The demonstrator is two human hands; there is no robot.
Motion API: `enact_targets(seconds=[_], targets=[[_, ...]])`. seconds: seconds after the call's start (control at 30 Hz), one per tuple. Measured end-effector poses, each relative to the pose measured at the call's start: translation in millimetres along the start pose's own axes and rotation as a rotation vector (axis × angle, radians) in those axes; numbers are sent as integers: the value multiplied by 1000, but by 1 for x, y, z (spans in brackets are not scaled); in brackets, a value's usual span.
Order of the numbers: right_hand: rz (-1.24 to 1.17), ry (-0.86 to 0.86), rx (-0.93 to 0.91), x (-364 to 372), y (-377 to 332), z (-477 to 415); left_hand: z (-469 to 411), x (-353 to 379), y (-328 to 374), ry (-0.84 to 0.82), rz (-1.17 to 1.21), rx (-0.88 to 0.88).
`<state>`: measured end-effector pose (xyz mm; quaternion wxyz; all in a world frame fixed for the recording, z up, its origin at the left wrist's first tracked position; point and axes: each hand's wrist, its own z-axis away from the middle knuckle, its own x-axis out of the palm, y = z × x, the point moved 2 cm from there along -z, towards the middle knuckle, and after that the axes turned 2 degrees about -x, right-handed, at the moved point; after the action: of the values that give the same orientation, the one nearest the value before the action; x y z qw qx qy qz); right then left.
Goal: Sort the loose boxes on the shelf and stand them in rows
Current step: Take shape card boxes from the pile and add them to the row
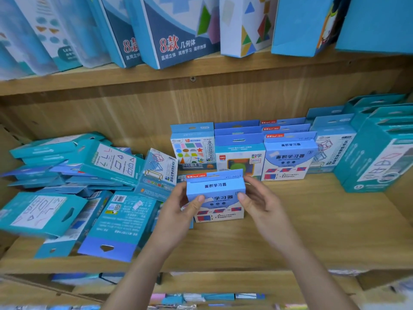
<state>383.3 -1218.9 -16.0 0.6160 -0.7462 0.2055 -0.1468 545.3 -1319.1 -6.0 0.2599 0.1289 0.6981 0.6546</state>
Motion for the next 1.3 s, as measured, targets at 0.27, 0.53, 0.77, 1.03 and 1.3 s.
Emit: enact_targets(seconds=[0.27,0.53,0.77,1.03,1.3], targets=[[104,68,29,-3,6,1,-2,0,-4,-2,5,-20],[247,-4,-31,-11,-3,11,2,9,-6,1,-26,35],[323,96,-7,-61,-13,25,-3,65,14,-119,-143,200],[313,287,19,-134,-15,9,-34,140,36,-148,-179,303],[489,314,-6,-154,15,-35,-64,167,27,128,-370,357]])
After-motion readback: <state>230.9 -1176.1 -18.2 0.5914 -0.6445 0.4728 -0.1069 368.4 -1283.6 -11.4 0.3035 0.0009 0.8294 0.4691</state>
